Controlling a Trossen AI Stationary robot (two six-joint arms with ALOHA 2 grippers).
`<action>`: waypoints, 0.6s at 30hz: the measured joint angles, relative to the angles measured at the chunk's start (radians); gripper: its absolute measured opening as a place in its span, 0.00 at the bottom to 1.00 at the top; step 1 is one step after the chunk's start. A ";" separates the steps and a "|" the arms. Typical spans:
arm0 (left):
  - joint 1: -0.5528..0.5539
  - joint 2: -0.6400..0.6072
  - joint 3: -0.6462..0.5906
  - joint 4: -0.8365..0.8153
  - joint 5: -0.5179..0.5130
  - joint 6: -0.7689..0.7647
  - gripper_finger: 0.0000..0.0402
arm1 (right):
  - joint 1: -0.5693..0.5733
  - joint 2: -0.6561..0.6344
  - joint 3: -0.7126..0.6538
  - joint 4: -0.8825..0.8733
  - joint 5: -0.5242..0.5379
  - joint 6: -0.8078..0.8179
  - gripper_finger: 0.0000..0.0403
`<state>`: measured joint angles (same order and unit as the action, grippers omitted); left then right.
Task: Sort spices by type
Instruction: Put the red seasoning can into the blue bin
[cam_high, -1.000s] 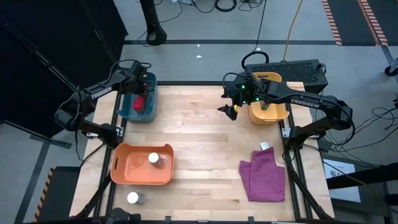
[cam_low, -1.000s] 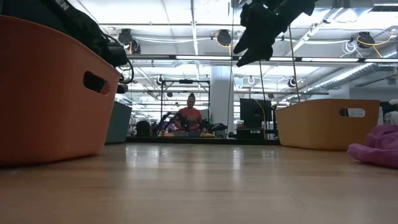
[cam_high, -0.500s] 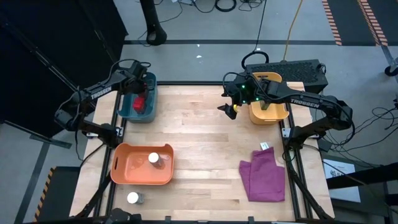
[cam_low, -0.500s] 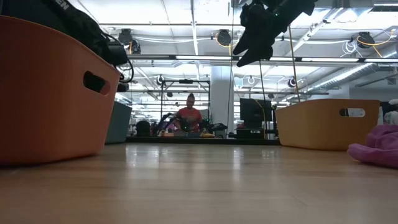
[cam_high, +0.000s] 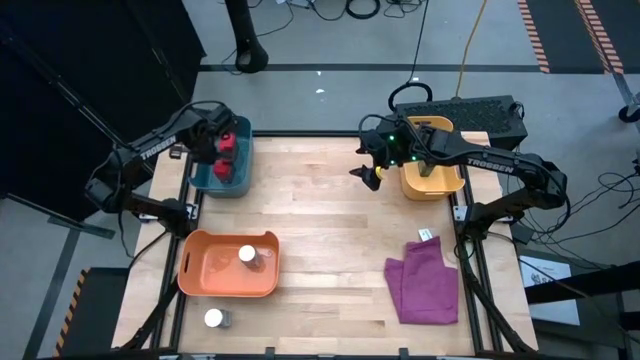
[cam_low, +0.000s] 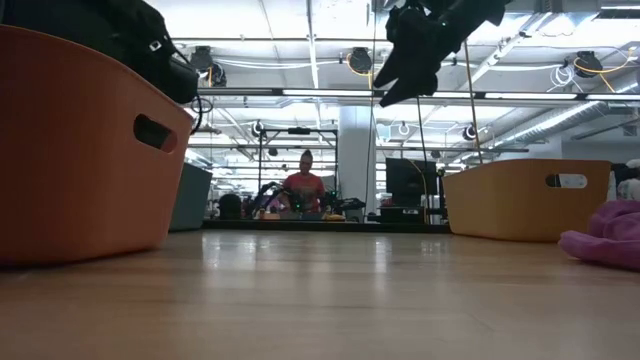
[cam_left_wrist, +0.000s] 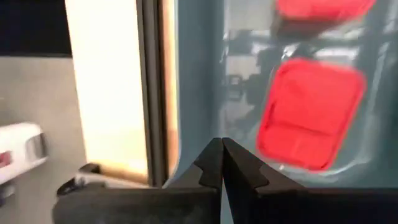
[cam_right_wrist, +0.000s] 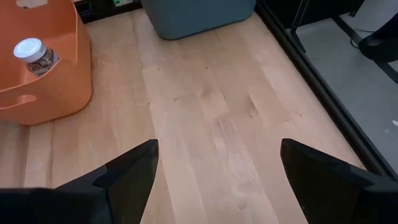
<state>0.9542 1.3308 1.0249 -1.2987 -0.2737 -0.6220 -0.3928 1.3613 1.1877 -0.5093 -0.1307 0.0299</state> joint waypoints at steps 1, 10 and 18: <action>0.000 0.000 -0.009 -0.005 0.002 0.001 0.04 | -0.002 0.000 0.000 0.005 0.000 -0.001 0.79; -0.006 0.012 -0.018 0.040 0.010 0.010 0.04 | -0.013 0.000 0.000 0.013 0.000 -0.008 0.79; -0.012 0.079 -0.019 0.078 0.089 0.027 0.04 | -0.013 0.000 0.000 0.013 -0.001 -0.011 0.79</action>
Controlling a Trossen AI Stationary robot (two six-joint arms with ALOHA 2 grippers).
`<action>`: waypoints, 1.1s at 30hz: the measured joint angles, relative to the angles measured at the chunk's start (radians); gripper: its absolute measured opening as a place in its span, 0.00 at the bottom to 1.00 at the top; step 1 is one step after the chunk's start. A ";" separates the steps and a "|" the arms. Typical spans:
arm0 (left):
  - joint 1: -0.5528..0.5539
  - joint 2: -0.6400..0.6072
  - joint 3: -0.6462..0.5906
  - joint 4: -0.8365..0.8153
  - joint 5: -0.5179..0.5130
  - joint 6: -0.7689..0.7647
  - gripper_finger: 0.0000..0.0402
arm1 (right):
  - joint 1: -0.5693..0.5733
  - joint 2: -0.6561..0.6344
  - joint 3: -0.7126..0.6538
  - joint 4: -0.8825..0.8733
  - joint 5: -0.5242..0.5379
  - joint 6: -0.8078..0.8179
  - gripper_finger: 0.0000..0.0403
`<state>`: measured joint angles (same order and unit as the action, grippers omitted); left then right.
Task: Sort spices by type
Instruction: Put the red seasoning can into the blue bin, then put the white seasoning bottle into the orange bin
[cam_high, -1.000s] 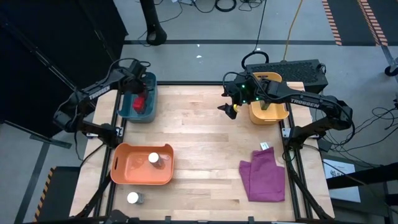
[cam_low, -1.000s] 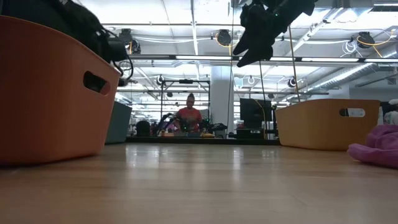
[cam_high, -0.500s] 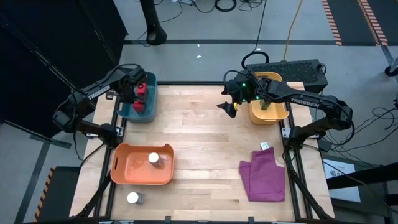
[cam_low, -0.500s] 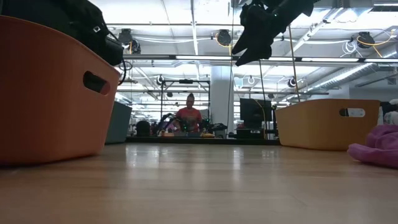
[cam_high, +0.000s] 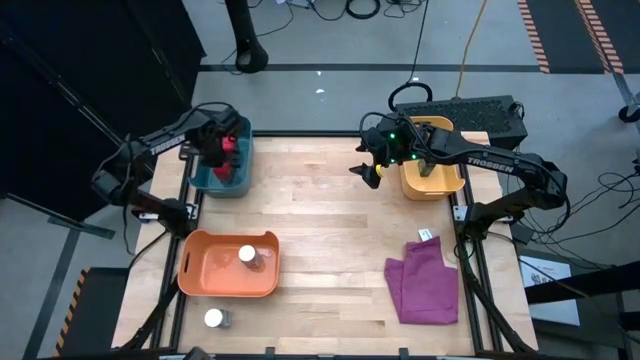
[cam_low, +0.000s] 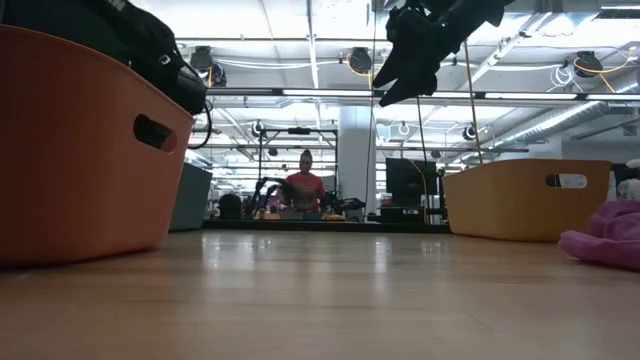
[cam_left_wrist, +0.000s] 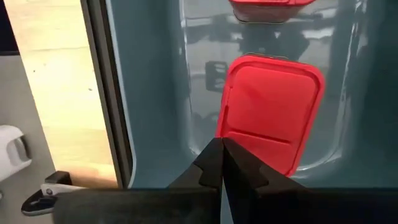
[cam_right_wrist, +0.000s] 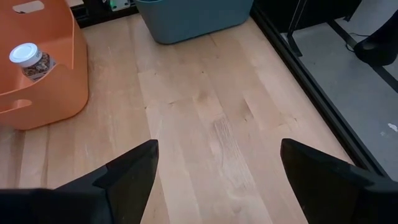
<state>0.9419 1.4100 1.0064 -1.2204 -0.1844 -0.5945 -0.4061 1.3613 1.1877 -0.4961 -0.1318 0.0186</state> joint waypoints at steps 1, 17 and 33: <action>-0.002 0.009 0.000 0.001 -0.001 0.000 0.04 | 0.000 0.000 0.000 0.000 0.000 0.000 0.79; -0.015 0.033 0.001 -0.002 0.056 -0.002 0.04 | 0.000 0.000 0.000 -0.001 0.000 0.001 0.79; -0.015 0.028 0.016 0.001 0.027 0.006 0.04 | 0.000 0.000 0.000 -0.001 0.000 0.000 0.79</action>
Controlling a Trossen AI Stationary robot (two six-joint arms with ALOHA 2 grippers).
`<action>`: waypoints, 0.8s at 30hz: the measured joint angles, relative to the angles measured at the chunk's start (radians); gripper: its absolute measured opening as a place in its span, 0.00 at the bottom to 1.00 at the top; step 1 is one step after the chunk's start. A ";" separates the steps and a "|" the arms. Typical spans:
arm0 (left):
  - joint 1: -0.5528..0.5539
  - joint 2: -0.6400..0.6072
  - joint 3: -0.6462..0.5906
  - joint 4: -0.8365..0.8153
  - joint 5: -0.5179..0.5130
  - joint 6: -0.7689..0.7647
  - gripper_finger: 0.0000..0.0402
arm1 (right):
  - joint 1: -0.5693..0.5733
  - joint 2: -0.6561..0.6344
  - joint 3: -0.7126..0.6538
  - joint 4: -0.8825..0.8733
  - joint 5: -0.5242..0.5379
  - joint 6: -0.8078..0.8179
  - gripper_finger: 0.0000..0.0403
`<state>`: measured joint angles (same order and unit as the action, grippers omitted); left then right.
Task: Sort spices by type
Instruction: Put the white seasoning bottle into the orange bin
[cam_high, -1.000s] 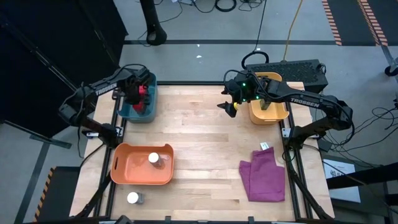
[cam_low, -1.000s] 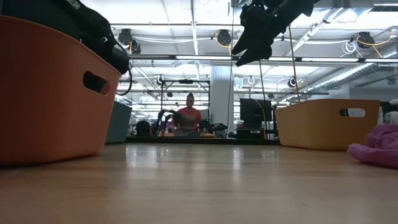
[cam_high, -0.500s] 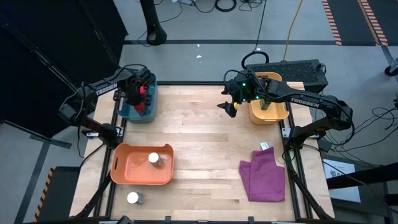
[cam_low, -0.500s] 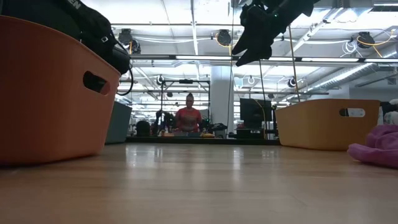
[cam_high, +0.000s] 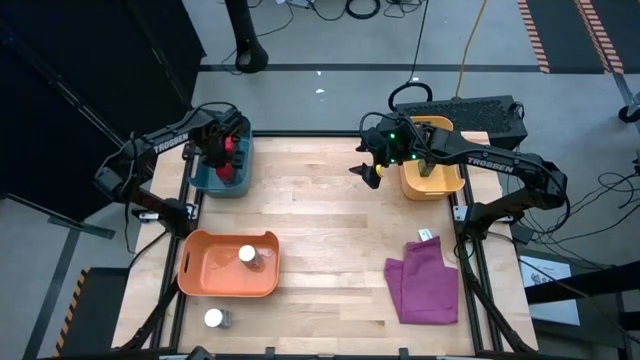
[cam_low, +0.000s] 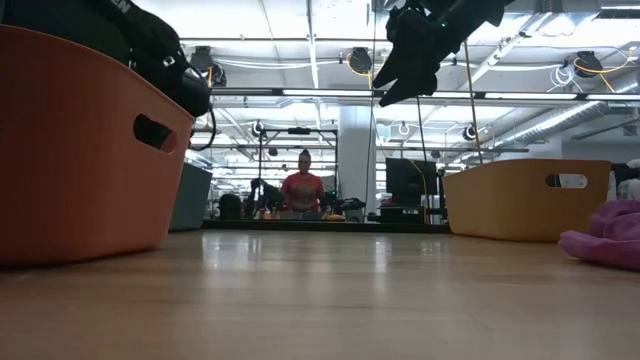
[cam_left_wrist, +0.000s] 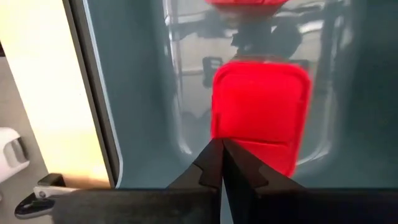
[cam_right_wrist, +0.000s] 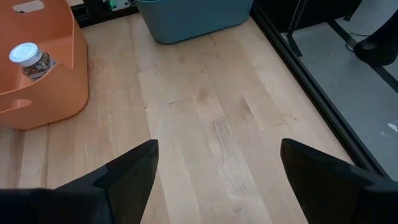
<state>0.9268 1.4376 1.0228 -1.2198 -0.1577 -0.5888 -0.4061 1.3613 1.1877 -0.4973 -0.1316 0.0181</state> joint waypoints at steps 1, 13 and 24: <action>0.000 -0.003 0.009 -0.002 0.000 0.000 0.04 | 0.000 0.000 0.000 0.000 0.000 0.000 0.79; -0.091 -0.098 0.187 -0.121 -0.003 -0.009 0.04 | 0.001 0.000 0.000 0.000 0.000 0.003 0.79; -0.498 -0.226 0.349 -0.108 0.006 -0.270 0.04 | 0.081 -0.015 0.000 -0.030 -0.005 0.035 0.79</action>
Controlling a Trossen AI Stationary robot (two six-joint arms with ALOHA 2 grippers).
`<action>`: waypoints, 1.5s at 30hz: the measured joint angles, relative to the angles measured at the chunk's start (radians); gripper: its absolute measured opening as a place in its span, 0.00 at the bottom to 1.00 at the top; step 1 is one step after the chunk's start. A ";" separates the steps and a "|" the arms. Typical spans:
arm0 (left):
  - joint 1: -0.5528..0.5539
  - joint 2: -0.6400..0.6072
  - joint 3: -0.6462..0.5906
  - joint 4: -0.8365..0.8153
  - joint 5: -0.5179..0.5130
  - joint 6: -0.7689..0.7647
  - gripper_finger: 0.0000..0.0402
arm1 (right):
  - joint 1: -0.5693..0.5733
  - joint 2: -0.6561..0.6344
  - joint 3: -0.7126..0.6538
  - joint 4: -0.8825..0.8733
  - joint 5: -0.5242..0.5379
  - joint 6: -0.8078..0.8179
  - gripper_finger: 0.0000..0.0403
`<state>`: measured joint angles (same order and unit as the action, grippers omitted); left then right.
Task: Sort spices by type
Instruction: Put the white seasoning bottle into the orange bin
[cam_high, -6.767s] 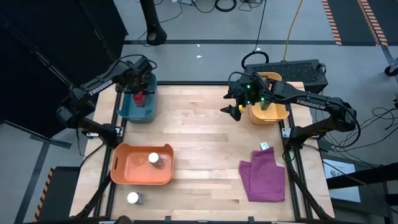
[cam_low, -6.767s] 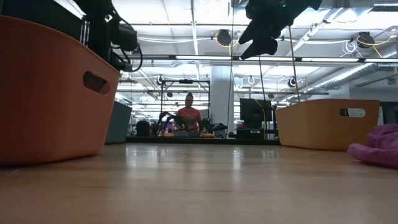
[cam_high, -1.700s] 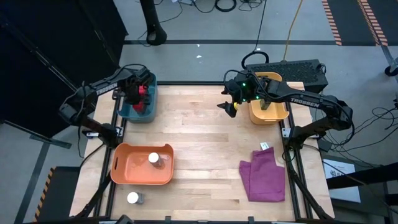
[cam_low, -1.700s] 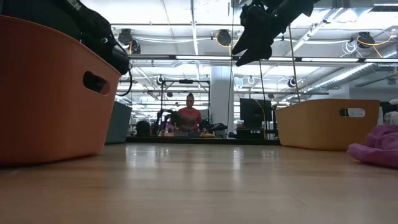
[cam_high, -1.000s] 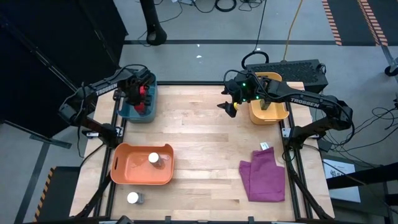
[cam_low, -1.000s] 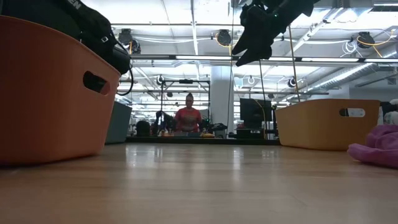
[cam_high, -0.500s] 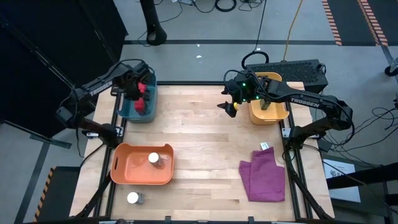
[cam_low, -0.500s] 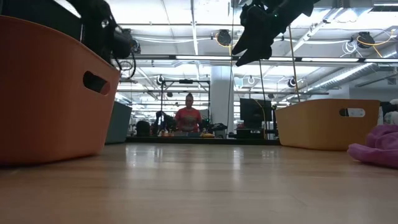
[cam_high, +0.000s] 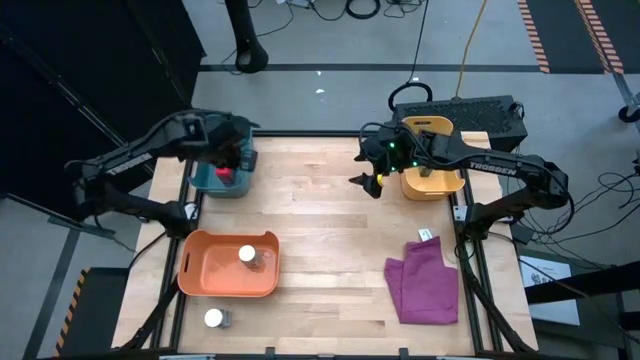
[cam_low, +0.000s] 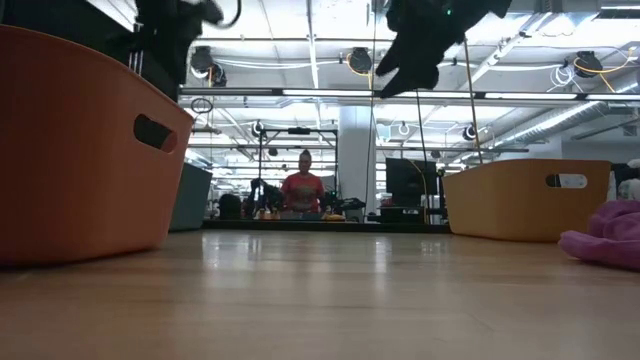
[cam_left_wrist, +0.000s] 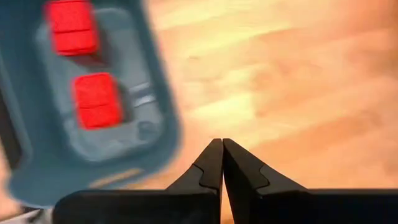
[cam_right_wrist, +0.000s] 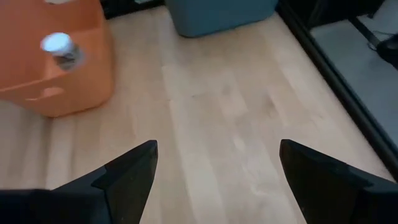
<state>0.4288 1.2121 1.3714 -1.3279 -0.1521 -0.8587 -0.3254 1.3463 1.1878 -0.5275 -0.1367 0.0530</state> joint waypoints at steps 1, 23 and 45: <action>-0.047 0.000 0.008 0.011 -0.011 -0.029 0.04 | 0.012 -0.006 0.001 0.001 0.000 0.009 0.79; -0.976 0.285 0.280 0.202 0.241 -0.892 0.02 | 0.418 -0.223 0.001 -0.108 0.007 0.285 0.60; -1.237 0.385 0.300 -0.126 0.264 -1.230 0.02 | 0.576 -0.224 0.001 -0.097 0.155 0.375 0.55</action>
<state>-0.8078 1.5970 1.6715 -1.4538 0.1123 -2.0884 0.2508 1.1219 1.1883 -0.6248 0.0186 0.4280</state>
